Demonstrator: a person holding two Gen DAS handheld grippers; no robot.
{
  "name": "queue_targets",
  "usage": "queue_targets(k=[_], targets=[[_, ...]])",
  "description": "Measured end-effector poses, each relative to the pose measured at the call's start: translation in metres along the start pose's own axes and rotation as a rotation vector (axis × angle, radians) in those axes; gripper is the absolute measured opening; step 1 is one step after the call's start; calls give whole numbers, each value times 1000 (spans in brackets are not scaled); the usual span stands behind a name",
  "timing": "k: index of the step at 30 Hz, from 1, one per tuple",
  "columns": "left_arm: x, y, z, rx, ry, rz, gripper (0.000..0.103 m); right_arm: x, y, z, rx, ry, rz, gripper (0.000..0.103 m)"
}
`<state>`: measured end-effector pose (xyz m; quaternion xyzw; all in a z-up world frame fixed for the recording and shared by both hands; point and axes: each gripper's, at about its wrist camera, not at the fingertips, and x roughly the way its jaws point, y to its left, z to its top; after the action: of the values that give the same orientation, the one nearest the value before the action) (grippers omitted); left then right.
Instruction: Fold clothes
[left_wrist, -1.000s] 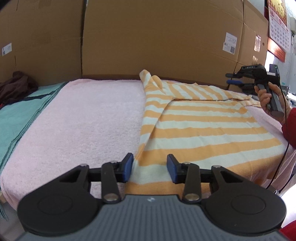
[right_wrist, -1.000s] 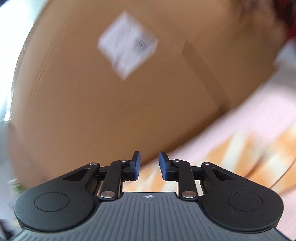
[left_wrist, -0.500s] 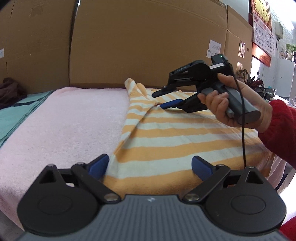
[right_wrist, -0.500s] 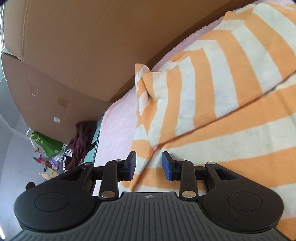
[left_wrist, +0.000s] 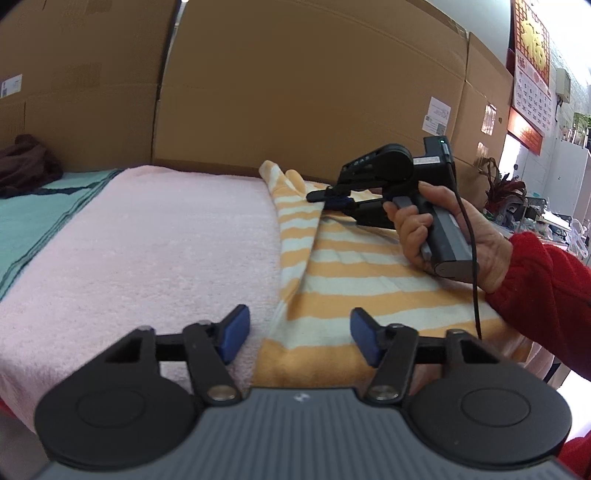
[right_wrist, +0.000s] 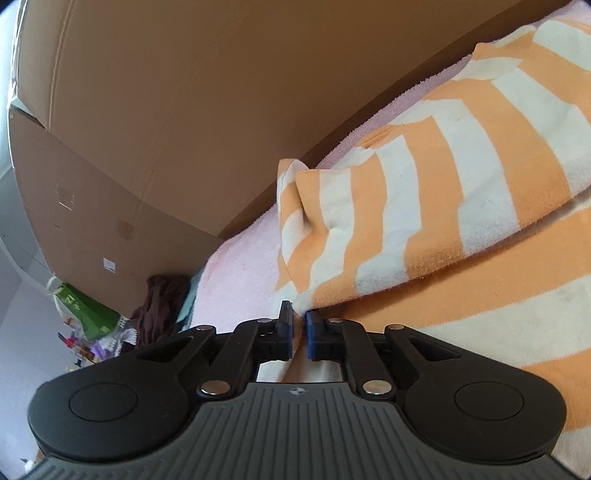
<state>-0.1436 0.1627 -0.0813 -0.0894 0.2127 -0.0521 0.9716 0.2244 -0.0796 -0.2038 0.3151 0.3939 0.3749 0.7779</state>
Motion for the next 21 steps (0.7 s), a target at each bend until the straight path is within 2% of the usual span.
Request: queue_targets(k=[1, 3, 6, 11, 21], targets=[[-1, 3, 0, -20, 1, -2, 35, 0, 1, -1, -3, -12, 14, 8], [-1, 10, 0, -65, 3, -7, 4, -2, 2, -1, -3, -33, 42, 8], [-1, 16, 0, -112, 5, -17, 4, -4, 0, 0, 13, -40, 63, 8], [-4, 5, 6, -81, 17, -15, 1, 0, -4, 2, 65, -30, 78, 8], [-6, -27, 12, -7, 45, -166, 0, -15, -15, 5, 136, -75, 97, 8]])
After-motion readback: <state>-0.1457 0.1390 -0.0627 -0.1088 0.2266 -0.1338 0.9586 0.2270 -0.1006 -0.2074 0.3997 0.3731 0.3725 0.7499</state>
